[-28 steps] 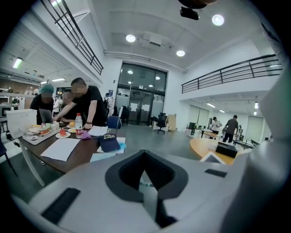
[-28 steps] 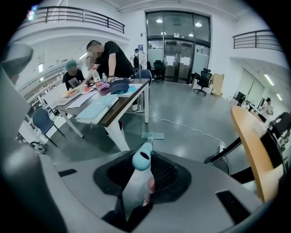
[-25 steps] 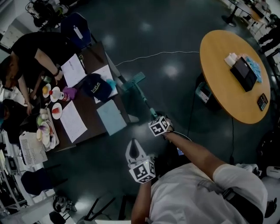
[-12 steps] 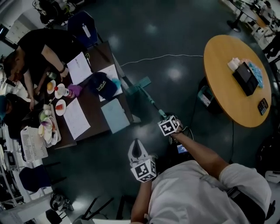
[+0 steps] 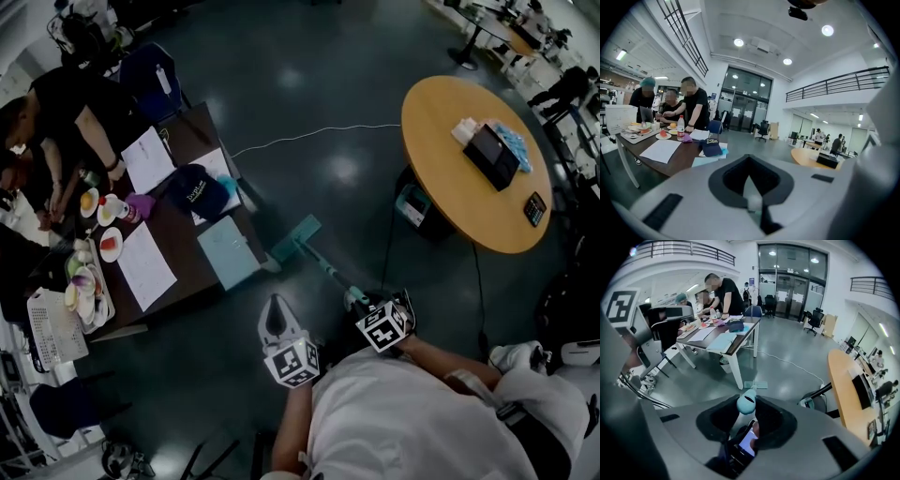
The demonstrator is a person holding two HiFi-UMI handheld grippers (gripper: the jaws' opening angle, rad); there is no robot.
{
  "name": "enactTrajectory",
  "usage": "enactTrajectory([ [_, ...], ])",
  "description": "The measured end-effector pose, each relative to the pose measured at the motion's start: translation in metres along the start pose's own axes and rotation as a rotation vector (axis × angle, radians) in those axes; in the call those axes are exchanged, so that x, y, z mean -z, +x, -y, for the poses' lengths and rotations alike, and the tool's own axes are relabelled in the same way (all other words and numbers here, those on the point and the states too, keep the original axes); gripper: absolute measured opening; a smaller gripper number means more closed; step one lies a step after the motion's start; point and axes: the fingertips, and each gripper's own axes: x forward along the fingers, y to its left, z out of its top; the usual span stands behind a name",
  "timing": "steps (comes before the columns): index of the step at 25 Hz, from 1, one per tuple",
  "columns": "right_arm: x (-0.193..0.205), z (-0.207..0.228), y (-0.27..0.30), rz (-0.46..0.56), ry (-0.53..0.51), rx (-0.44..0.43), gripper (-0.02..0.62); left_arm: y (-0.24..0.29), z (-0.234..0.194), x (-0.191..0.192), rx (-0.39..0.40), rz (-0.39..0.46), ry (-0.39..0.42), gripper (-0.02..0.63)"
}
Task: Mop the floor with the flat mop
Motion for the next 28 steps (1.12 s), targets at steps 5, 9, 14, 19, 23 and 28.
enactTrajectory([
  [5,-0.010,-0.013,0.019,0.020,-0.039,-0.006,0.110,-0.004,0.000,0.007,0.000,-0.016,-0.003,0.006],
  [9,-0.026,-0.005,0.054,0.026,-0.037,-0.016,0.110,-0.008,-0.004,0.006,-0.030,-0.022,0.009,0.006],
  [14,-0.095,0.017,0.133,0.077,-0.056,0.006,0.110,-0.005,-0.012,0.006,-0.084,-0.043,0.005,0.006],
  [19,-0.139,0.041,0.220,0.026,-0.063,0.034,0.110,-0.011,-0.007,0.019,-0.130,-0.090,-0.007,0.006],
  [23,-0.177,0.057,0.250,0.026,-0.037,0.060,0.109,-0.012,-0.011,0.017,-0.156,-0.087,0.003,0.006],
  [28,-0.168,0.062,0.213,0.046,-0.067,0.062,0.107,-0.009,-0.009,0.020,-0.132,-0.082,0.009,0.006],
])
